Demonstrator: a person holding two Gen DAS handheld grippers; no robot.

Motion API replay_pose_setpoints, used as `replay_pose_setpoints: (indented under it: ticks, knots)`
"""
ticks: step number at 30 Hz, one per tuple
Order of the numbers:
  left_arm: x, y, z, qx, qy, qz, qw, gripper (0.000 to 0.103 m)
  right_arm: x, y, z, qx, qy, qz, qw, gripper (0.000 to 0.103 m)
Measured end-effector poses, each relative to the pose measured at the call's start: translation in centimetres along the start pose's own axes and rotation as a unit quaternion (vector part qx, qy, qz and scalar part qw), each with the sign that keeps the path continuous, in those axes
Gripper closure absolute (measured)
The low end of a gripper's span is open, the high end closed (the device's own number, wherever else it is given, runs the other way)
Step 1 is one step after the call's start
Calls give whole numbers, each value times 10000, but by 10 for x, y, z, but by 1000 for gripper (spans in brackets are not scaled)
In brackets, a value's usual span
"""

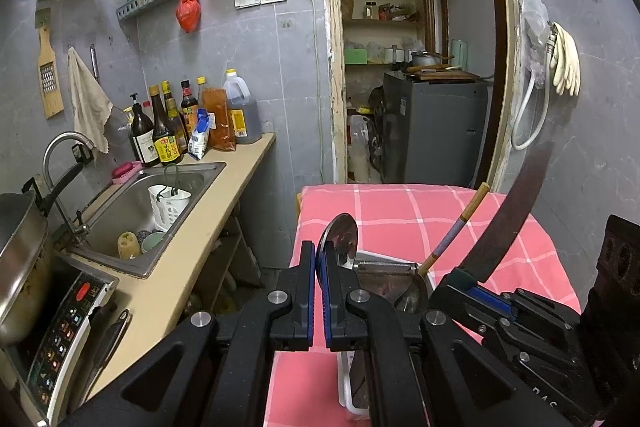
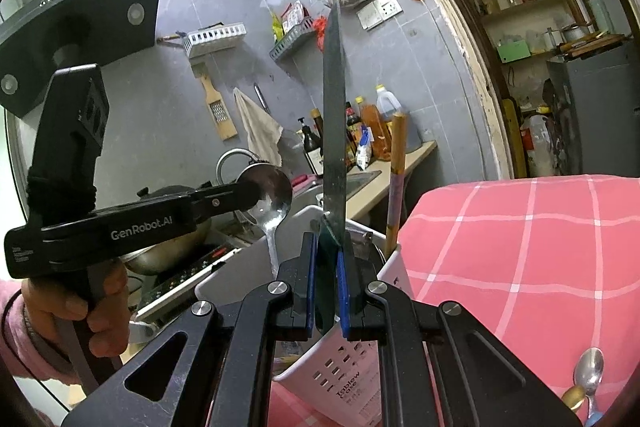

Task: Organize utensils
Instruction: 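Lower the spoon and knife into the caddy and open both grippers, then move both grippers back to the gold spoon and blue-handled spoon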

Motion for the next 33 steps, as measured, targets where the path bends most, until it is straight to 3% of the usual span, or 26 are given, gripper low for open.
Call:
replay_pose_setpoints:
  ticks: [9, 14, 19, 21, 26, 27, 31, 33]
  knots:
    - [-5, 2, 6, -174, 88, -93, 9998, 100, -10, -5, 14, -599, 226, -274, 9976, 94]
    - [-10, 3, 10, -359, 340, -307, 9983, 99, -13, -7, 12, -834, 305, -337, 9955, 94]
    - [-16, 4, 13, -509, 621, -580, 9951, 96, -14, -10, 11, -938, 357, -306, 9945, 80]
    - [-18, 5, 14, -555, 719, -694, 9934, 96, -14, -11, 11, -929, 375, -301, 9945, 68]
    - [-18, 5, 13, -617, 889, -780, 9911, 95, -15, -16, 1, -775, 551, -247, 9952, 59]
    - [-17, 4, 11, -612, 921, -756, 9910, 94, -16, -18, -3, -732, 585, -231, 9953, 54]
    - [-12, 4, 6, -609, 1061, -723, 9899, 86, -15, -28, -27, -469, 919, -104, 9946, 47]
    - [-10, 2, 0, -502, 1144, -753, 9893, 64, -13, -33, -39, -388, 1105, -64, 9931, 41]
Point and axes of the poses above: each gripper's, at about its wrist camera, not at the fingertips, and z roughly the way its jaws point, x to its right, y to its underside, the point moved 4 cm from there along z, roughly the way its jaws point, and after that the axes turned 4 degrees about -z, right-handed, at the moved point
